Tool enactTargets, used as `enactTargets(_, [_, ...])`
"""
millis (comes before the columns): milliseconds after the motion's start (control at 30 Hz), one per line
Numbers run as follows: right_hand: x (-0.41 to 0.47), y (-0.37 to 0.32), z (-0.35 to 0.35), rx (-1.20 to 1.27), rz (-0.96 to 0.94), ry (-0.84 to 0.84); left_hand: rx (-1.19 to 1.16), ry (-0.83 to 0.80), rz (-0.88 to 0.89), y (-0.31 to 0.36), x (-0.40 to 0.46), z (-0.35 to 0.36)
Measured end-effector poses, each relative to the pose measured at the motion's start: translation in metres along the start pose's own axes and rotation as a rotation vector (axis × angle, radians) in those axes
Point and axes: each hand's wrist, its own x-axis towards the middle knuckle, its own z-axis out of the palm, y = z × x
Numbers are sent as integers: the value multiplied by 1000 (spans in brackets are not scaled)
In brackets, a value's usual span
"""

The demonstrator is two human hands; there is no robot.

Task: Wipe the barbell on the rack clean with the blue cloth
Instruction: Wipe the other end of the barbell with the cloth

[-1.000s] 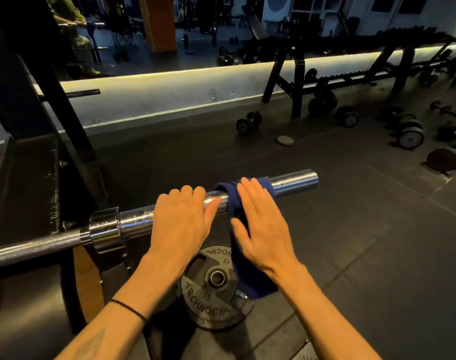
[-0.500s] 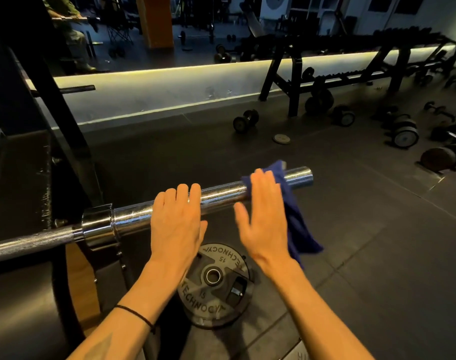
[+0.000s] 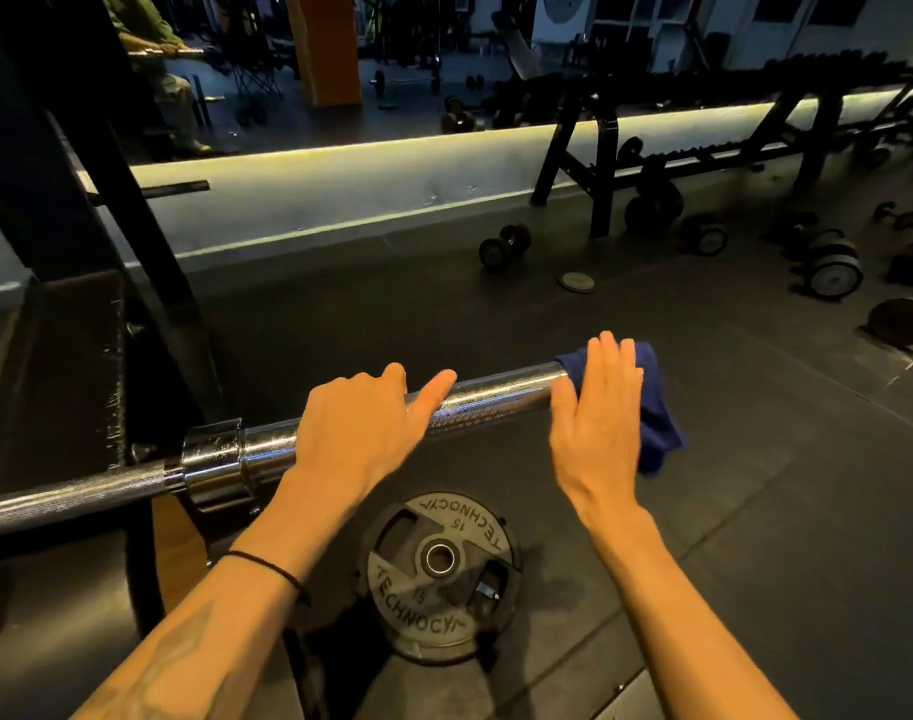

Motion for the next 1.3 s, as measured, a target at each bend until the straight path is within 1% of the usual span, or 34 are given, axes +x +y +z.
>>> enactTargets(67, [-15,-19,8,3,-127,-40,20,-50,6,-2,5,-3])
enactTargets(100, [-23,-23,9,2,-222,-97,43,-79,38,-5,7,-4])
enactTargets(133, [-28,-22,6,-7,-320,-158,87,-94,117,-7,10,-2])
enactTargets(167, [-26,-16,0,-32,-411,-210,124,-128,189,-9,12,-2])
enactTargets(200, [-21,-6,-7,-71,-483,-240,150,-187,216,-11,14,2])
enactTargets(233, [-15,6,-13,-110,-520,-242,118,-224,206,-12,16,3])
enactTargets(267, [-8,19,-18,-138,-510,-219,117,-256,180,-13,16,1])
enactTargets(300, [-1,32,-22,-141,-445,-185,141,-252,176,-13,15,0])
enactTargets(367, [8,46,-28,-89,-219,-122,280,-150,249,-10,9,-1])
enactTargets(400, [8,45,-27,-56,-118,-86,304,-117,266,-9,4,1])
enactTargets(433, [6,40,-23,-31,-49,-50,294,-82,257,-7,0,2])
enactTargets(500, [-1,21,-12,-2,4,-6,200,-7,259,-4,-5,3])
enactTargets(533, [-6,9,-7,9,-14,-9,148,44,267,-1,-9,6])
enactTargets(600, [-17,-10,1,33,-124,-73,61,136,276,2,-12,14])
enactTargets(700, [-31,-17,1,-4,-401,-253,85,147,265,3,-15,22])
enactTargets(767, [-26,-6,-7,-81,-531,-291,81,153,232,7,-18,24])
enactTargets(800, [-22,2,-10,-110,-537,-272,56,172,221,10,-19,24])
enactTargets(833, [-16,11,-12,-119,-492,-240,36,180,221,13,-19,24])
enactTargets(967, [5,38,-17,-68,-128,-89,15,204,254,15,-16,29])
enactTargets(1033, [7,33,-11,-27,-35,-31,-6,240,305,6,-12,31])
enactTargets(1100, [3,12,-2,32,24,2,-66,204,338,0,-8,28])
enactTargets(1133, [-2,0,2,51,6,0,-110,159,323,-1,-6,24])
enactTargets(1200, [-15,-18,8,57,-142,-53,-146,72,293,-1,-1,17])
enactTargets(1300, [-23,-13,-1,0,-392,-222,-124,17,300,-2,4,12])
